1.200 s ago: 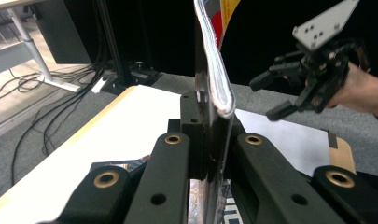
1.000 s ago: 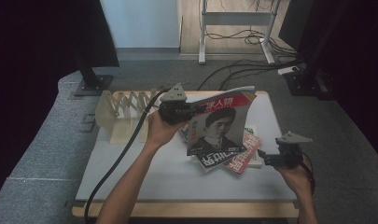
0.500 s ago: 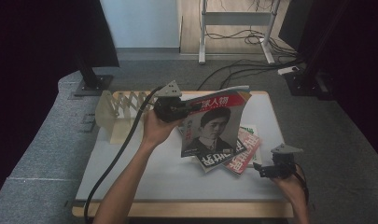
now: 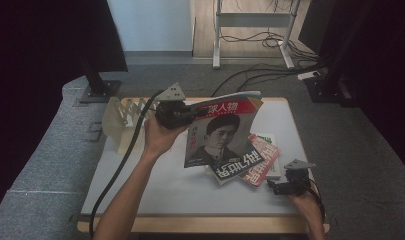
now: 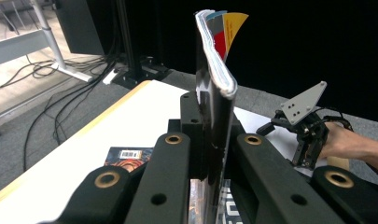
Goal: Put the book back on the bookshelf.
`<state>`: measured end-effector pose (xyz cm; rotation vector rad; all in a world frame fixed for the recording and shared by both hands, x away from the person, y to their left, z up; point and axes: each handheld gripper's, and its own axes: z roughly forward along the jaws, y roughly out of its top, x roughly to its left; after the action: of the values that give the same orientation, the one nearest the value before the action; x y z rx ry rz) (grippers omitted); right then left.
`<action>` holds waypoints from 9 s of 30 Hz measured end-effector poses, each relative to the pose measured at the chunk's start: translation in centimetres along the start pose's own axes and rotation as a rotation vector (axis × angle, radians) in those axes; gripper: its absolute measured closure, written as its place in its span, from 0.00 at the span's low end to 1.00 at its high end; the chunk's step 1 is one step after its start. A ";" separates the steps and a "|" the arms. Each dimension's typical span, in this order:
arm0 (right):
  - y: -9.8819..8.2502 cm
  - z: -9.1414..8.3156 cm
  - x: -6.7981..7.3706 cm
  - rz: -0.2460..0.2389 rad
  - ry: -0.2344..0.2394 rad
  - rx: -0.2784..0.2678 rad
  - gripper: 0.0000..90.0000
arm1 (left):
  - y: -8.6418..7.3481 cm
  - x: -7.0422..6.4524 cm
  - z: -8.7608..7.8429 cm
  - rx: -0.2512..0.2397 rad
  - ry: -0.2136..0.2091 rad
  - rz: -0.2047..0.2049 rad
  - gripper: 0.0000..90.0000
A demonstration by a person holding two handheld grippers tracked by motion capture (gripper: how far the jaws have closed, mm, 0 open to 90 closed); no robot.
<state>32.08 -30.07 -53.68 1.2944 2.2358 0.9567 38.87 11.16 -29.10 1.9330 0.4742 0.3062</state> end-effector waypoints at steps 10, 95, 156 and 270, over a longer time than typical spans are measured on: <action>-0.1 0.1 0.1 -0.003 -0.007 -0.001 0.00 | -0.4 0.2 -1.8 -0.006 0.026 -0.012 0.96; -0.1 0.1 0.1 -0.001 -0.007 -0.005 0.00 | -8.8 5.2 -22.9 -0.080 0.432 -0.233 0.97; -0.1 0.1 0.1 0.001 -0.007 -0.005 0.00 | -9.5 11.1 -21.1 -0.115 0.634 -0.321 0.96; -0.1 0.1 0.1 0.001 -0.006 -0.006 0.00 | -13.6 9.9 -21.0 -0.079 0.691 -0.369 0.97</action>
<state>32.04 -30.01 -53.82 1.2941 2.2263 0.9579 36.32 37.64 -33.30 1.5840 1.2312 0.7400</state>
